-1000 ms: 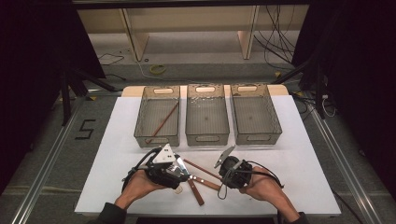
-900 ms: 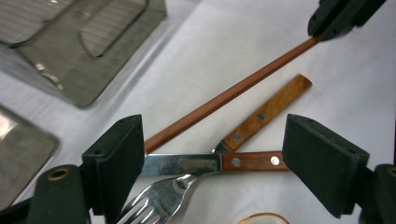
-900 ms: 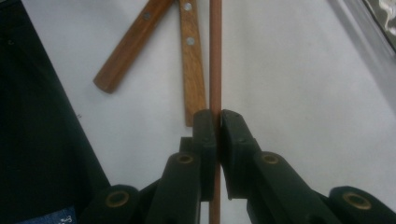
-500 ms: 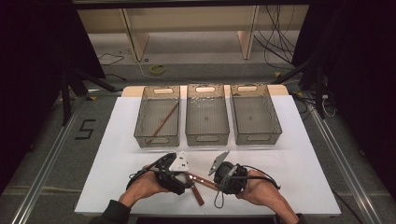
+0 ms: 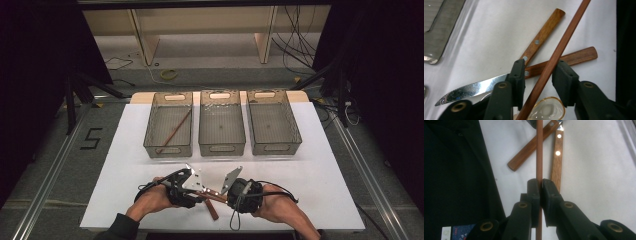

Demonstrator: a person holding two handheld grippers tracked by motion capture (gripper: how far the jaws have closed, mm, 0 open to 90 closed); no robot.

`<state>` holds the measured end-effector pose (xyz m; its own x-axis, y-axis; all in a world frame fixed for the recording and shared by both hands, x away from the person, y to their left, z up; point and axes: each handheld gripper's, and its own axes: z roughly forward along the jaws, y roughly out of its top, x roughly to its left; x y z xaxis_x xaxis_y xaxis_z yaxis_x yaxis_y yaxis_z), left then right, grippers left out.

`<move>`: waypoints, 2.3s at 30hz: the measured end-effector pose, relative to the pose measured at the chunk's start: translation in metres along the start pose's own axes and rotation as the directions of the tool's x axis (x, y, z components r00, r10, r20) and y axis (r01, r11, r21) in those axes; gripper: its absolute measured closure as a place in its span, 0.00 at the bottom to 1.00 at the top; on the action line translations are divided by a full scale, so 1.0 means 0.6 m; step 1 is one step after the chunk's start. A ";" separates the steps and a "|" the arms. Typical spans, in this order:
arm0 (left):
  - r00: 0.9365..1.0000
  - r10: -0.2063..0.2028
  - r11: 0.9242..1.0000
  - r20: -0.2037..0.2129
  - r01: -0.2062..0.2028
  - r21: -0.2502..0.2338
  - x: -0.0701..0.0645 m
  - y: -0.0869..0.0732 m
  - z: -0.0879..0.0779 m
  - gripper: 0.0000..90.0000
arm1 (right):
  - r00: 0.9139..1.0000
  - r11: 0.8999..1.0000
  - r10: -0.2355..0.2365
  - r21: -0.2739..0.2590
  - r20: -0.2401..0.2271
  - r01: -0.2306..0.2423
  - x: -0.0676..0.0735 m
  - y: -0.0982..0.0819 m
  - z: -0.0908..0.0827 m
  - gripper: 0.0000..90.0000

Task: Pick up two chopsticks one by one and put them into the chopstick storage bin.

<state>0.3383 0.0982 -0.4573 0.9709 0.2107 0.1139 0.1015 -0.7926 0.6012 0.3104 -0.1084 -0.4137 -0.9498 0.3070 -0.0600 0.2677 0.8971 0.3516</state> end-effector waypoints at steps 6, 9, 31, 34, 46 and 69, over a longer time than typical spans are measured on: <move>0.999 0.041 0.999 0.024 -0.041 0.023 -0.007 0.004 -0.003 0.79 | 0.999 0.999 -0.037 0.011 -0.011 0.037 -0.001 -0.004 0.003 0.95; 0.998 0.053 0.998 0.038 -0.054 0.024 -0.009 0.003 -0.003 0.81 | 0.999 0.999 -0.048 0.000 -0.015 0.048 -0.005 -0.007 0.003 0.95; 0.988 -0.145 0.989 -0.056 0.144 -0.014 0.026 -0.015 -0.026 0.92 | 0.991 0.973 0.117 -0.205 0.058 -0.103 -0.054 -0.027 -0.038 0.51; 0.978 -0.191 0.981 -0.086 0.189 -0.030 0.034 -0.021 -0.030 0.92 | 0.985 0.962 0.157 -0.235 0.065 -0.138 -0.058 -0.033 -0.037 0.47; 0.925 -0.346 0.937 -0.155 0.331 -0.113 0.068 -0.048 -0.055 0.92 | 0.956 0.871 0.291 -0.426 0.048 -0.244 -0.066 -0.065 -0.028 0.40; 0.807 -0.523 0.847 -0.274 0.455 -0.275 0.158 -0.072 -0.125 0.92 | 0.930 0.824 0.367 -0.466 0.008 -0.321 -0.066 -0.087 -0.010 0.34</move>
<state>0.4097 0.1958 -0.4131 0.6713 0.7412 -0.0061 0.4685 -0.4179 0.7784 0.3329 -0.1692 -0.4241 -0.7842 0.6170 0.0658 0.4503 0.4929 0.7445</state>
